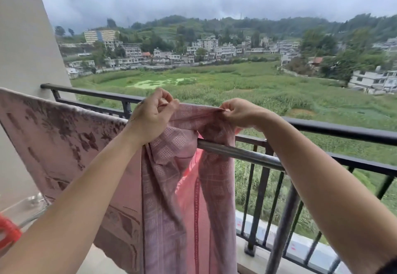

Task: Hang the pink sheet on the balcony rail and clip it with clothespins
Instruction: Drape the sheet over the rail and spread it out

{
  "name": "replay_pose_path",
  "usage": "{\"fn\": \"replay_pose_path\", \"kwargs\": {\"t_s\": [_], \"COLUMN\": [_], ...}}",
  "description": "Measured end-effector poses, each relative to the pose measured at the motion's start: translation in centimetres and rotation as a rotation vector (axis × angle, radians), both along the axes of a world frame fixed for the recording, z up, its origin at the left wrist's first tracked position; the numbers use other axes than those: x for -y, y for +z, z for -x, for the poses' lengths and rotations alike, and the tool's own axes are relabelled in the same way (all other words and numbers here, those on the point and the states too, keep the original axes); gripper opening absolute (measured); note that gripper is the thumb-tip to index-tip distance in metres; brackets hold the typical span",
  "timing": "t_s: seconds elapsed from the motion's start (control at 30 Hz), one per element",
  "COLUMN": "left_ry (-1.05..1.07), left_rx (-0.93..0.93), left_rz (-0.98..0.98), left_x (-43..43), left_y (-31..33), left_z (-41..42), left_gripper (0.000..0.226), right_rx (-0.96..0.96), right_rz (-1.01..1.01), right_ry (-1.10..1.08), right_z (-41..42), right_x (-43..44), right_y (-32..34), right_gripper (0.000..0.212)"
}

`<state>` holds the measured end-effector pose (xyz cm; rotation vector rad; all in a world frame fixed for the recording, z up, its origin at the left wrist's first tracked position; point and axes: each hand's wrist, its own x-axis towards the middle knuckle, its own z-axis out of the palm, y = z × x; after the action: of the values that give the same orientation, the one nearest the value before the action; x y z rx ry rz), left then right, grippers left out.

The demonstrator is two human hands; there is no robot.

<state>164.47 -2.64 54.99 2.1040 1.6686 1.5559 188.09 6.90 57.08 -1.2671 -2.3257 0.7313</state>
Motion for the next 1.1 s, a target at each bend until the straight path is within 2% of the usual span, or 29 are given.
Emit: {"fn": "replay_pose_path", "kwargs": {"t_s": [0.1,0.17,0.2,0.27,0.33,0.4,0.43,0.5,0.57,0.6,0.67,0.77,0.93,1.0,1.1], "left_ry": [0.003,0.131,0.246,0.598,0.832,0.793,0.702,0.509,0.382,0.346,0.3,0.364,0.573,0.573,0.408], "left_rx": [0.131,0.162,0.147,0.022,-0.103,-0.212,-0.256,-0.321,-0.386,-0.395,-0.319,-0.26,-0.33,-0.222,0.18], "left_rz": [-0.027,-0.085,-0.107,-0.067,0.071,0.031,-0.014,0.034,0.153,0.178,0.157,0.155,0.252,0.174,0.08], "left_x": [-0.7,-1.6,-2.0,-2.9,-3.0,-2.5,-2.1,-1.2,-0.7,-0.6,-0.5,-0.3,0.0,0.2,0.5], "left_y": [0.5,0.5,0.4,-0.4,-2.0,-3.9,-4.7,-6.1,-7.0,-7.1,-6.8,-5.9,-6.5,-6.0,-3.5], "left_z": [3.2,5.9,7.3,9.9,11.3,11.0,10.2,8.1,6.3,6.0,5.9,5.9,4.8,5.1,5.2], "left_gripper": [0.026,0.019,0.017,0.011,0.025,0.024,0.024,0.046,0.059,0.057,0.038,0.013,0.018,0.017,0.017], "right_rx": [-0.196,-0.37,-0.415,-0.326,-0.047,0.056,0.05,0.041,0.097,0.135,0.178,0.151,0.113,0.09,0.029], "right_rz": [0.259,0.425,0.429,0.189,-0.142,-0.317,-0.31,-0.131,0.084,0.158,0.183,0.104,0.05,0.009,-0.08], "right_ry": [0.05,0.045,0.059,0.058,-0.006,0.041,0.1,0.2,0.266,0.291,0.329,0.349,0.314,0.301,0.3], "right_z": [2.7,4.9,6.2,9.0,10.9,11.8,12.0,12.2,12.3,12.3,12.2,11.9,11.5,11.2,10.9], "right_x": [-1.6,-2.5,-2.9,-3.9,-4.1,-3.8,-3.9,-3.9,-3.6,-3.5,-3.4,-3.0,-2.4,-2.3,-2.0], "right_y": [1.0,2.0,2.3,2.3,1.5,0.4,-0.1,-0.9,-1.4,-1.6,-1.9,-2.2,-2.9,-3.2,-3.2], "right_gripper": [0.023,0.025,0.024,0.033,0.052,0.047,0.039,0.027,0.028,0.031,0.035,0.037,0.034,0.034,0.049]}}
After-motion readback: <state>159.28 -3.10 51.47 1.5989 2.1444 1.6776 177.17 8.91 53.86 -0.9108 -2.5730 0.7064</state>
